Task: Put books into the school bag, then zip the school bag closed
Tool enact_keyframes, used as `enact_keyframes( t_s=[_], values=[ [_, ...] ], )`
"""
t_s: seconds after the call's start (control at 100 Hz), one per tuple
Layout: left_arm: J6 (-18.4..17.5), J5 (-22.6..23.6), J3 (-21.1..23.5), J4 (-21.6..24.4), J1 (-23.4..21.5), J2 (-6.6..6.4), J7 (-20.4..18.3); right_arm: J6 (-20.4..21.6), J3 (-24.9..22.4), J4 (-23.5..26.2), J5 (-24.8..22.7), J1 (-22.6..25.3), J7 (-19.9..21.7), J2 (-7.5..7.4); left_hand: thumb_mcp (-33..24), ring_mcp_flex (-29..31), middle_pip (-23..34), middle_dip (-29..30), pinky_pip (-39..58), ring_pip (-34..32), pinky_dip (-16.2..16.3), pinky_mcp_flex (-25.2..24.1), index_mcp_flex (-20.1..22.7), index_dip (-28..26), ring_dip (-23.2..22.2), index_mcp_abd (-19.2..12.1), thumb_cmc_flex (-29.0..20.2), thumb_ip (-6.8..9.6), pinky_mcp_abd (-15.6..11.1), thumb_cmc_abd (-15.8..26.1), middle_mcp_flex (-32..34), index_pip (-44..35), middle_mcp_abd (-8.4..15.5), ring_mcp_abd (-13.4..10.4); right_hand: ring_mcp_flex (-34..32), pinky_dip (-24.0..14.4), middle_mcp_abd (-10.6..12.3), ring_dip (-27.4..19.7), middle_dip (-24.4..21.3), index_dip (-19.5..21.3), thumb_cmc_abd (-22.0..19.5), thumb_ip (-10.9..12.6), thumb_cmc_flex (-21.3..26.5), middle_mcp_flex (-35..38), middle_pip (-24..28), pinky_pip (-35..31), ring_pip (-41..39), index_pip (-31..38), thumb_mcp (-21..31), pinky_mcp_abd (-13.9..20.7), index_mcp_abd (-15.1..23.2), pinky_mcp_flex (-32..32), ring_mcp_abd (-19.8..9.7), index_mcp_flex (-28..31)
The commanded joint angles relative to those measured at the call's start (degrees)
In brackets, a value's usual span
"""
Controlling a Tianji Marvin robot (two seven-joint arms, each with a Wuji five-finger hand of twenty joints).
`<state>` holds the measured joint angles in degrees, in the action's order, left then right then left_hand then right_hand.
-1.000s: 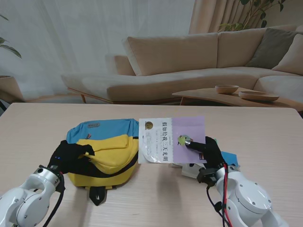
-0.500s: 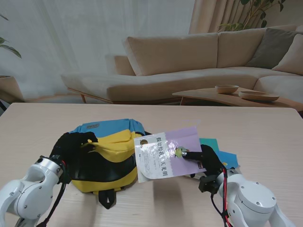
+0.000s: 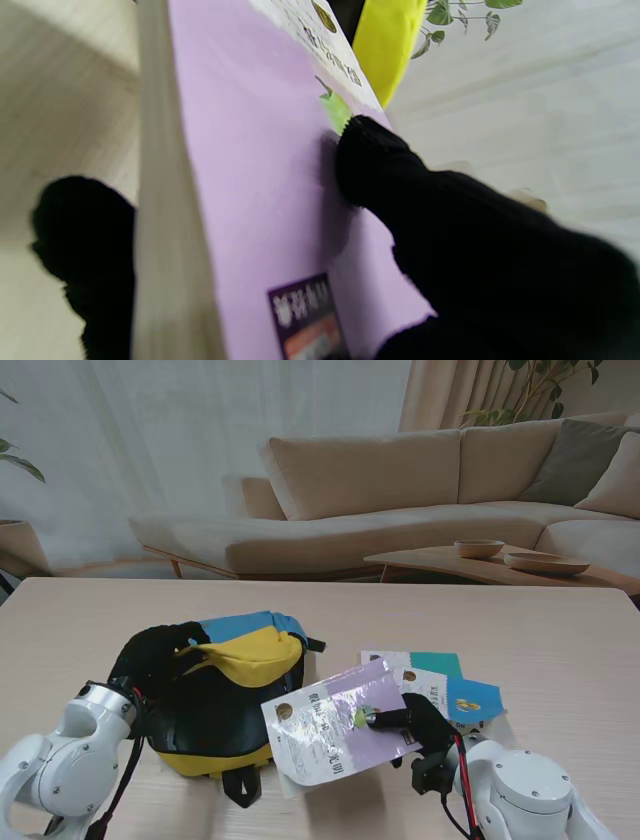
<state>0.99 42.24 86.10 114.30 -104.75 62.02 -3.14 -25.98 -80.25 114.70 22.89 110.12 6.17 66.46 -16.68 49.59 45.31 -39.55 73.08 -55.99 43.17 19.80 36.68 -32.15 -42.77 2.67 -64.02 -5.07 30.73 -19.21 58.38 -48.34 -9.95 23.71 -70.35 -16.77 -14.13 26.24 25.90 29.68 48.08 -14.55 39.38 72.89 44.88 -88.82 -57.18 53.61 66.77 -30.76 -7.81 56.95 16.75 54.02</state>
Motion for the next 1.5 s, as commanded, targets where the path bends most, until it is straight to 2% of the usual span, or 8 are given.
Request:
enact_keyframes(
  t_s=[0.0, 0.21, 0.6, 0.89, 1.13, 1.49],
  values=[
    [0.32, -0.65, -0.11, 1.72, -0.12, 0.58, -0.78, -0.91, 1.24, 0.67, 0.25, 0.12, 0.63, 0.69, -3.31, 1.76, 5.99, -1.04, 3.24, -2.4, 1.44, 0.06, 1.59, -2.52, -1.03, 0.81, -3.65, -0.25, 2.4, 1.73, 4.54, -6.87, 0.46, 2.34, -3.87, 0.38, -1.83, 0.09, -0.56, 2.09, -1.62, 1.1, 7.34, 2.77, 1.31, -2.98, -2.34, 7.47, 6.98, -1.45, 10.04, 1.79, 0.05, 5.7],
    [0.41, -2.29, -0.89, 2.7, -0.06, 0.49, -1.87, -5.03, 6.03, 0.62, 1.59, -2.84, -5.89, 2.52, -3.31, 1.63, 6.07, -0.95, 3.12, -2.39, 1.53, -0.08, 1.41, -2.47, -0.91, 0.94, -3.7, -0.28, 2.39, 1.76, 4.49, -6.92, 0.41, 2.39, -3.84, 0.42, -1.68, -0.1, -0.74, 2.06, -1.66, 1.03, 7.27, 2.65, 1.29, -2.98, -2.17, 7.54, 7.0, -1.25, 10.03, 1.83, -0.06, 5.65],
    [0.37, -2.88, -1.42, 4.29, -1.04, 0.4, -2.66, -10.68, 16.44, -3.02, 5.24, -10.62, -22.14, 8.37, -3.14, 1.39, 6.03, -0.78, 2.9, -2.24, 1.63, -0.31, 1.34, -2.38, -0.7, 1.04, -3.79, -0.22, 2.34, 1.91, 4.36, -6.77, 0.33, 2.37, -3.78, 0.76, -1.53, -1.08, -1.76, 1.77, -2.05, 0.53, 7.4, 2.26, 0.93, -2.34, -0.53, 7.42, 6.66, -0.85, 10.0, 1.29, 0.08, 5.15],
    [0.06, -3.49, -1.39, 5.3, -2.36, 0.44, -2.59, -13.16, 21.82, -6.96, 8.38, -15.55, -31.21, 12.61, -2.79, 0.99, 5.97, -0.76, 2.74, -2.17, 1.64, -0.54, 1.14, -2.62, -0.67, 0.95, -3.92, -0.17, 2.07, 2.2, 3.99, -6.79, 0.46, 2.37, -3.77, 0.91, -1.34, -1.3, -2.11, 1.6, -2.36, 0.37, 7.34, 2.04, 1.02, -2.09, -0.21, 7.4, 6.47, -0.83, 10.0, 1.16, -0.23, 4.86],
    [-0.07, -3.49, -1.54, 6.11, -3.22, 0.45, -2.5, -13.52, 25.29, -12.74, 12.75, -20.67, -40.08, 16.69, -2.43, 0.79, 5.91, -0.76, 2.66, -2.14, 1.65, -0.65, 0.97, -2.76, -0.68, 0.8, -3.99, -0.14, 2.01, 2.42, 3.73, -6.72, 0.59, 2.29, -3.87, 1.01, -1.07, -1.61, -2.52, 1.46, -2.51, 0.24, 7.35, 1.86, 1.13, -1.95, 0.4, 7.46, 6.36, -0.5, 10.08, 1.02, -0.45, 4.71],
    [-0.74, -3.29, -1.05, 6.87, -4.52, 0.48, -2.22, -12.43, 28.78, -22.18, 15.33, -27.29, -47.27, 20.93, -1.91, 0.58, 5.83, -0.79, 2.52, -2.01, 1.63, -0.87, 0.91, -2.98, -0.67, 0.79, -4.39, 0.0, 1.92, 2.57, 3.58, -6.6, 0.52, 2.33, -3.87, 1.24, -0.81, -2.0, -2.89, 1.39, -3.04, -0.02, 7.29, 1.3, 1.32, -1.5, 1.24, 7.33, 6.02, 0.09, 10.59, 0.67, -0.64, 4.35]
  ],
)
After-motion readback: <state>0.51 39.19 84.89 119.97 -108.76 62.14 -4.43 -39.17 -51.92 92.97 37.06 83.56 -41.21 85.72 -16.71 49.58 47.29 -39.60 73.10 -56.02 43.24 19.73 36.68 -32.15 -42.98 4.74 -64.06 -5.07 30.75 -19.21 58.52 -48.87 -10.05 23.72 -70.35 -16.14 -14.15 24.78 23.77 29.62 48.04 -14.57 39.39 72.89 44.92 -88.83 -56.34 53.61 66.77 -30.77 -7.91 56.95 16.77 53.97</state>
